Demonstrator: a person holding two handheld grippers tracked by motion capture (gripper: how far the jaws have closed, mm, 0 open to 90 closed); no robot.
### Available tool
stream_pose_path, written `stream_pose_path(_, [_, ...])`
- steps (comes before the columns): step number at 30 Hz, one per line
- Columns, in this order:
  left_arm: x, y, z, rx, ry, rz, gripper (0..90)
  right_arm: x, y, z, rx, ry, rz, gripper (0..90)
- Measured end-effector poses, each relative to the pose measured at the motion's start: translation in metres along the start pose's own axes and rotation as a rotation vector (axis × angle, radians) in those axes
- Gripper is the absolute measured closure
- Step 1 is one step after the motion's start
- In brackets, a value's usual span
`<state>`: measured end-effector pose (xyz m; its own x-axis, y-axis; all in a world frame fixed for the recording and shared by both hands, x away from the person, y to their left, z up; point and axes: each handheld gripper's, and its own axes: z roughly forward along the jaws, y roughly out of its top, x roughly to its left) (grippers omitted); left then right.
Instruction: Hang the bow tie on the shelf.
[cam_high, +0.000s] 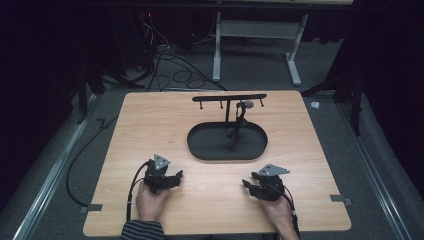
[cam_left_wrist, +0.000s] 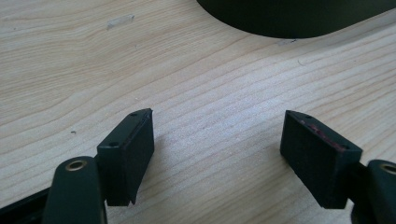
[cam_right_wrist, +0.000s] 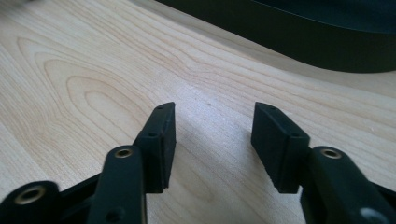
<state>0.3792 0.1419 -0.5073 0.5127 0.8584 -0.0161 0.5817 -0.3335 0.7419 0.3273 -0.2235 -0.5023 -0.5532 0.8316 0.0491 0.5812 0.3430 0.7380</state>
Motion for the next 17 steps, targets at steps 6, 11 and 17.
stream_pose_path(6, [-0.0001, -0.0001, -0.0003, 0.002, -0.001, 0.0, 26.5, 0.0052, 0.0014, 0.0025, 0.012, -0.02, -0.063, 46.1])
stream_pose_path(11, [-0.0001, -0.0001, -0.0003, 0.001, -0.001, 0.0, 26.5, 0.005, 0.0015, 0.0025, 0.014, -0.017, -0.067, 45.5])
stream_pose_path(17, [-0.0001, -0.0001, -0.0003, 0.001, -0.001, 0.0, 26.5, 0.005, 0.0015, 0.0026, 0.013, -0.017, -0.067, 45.3])
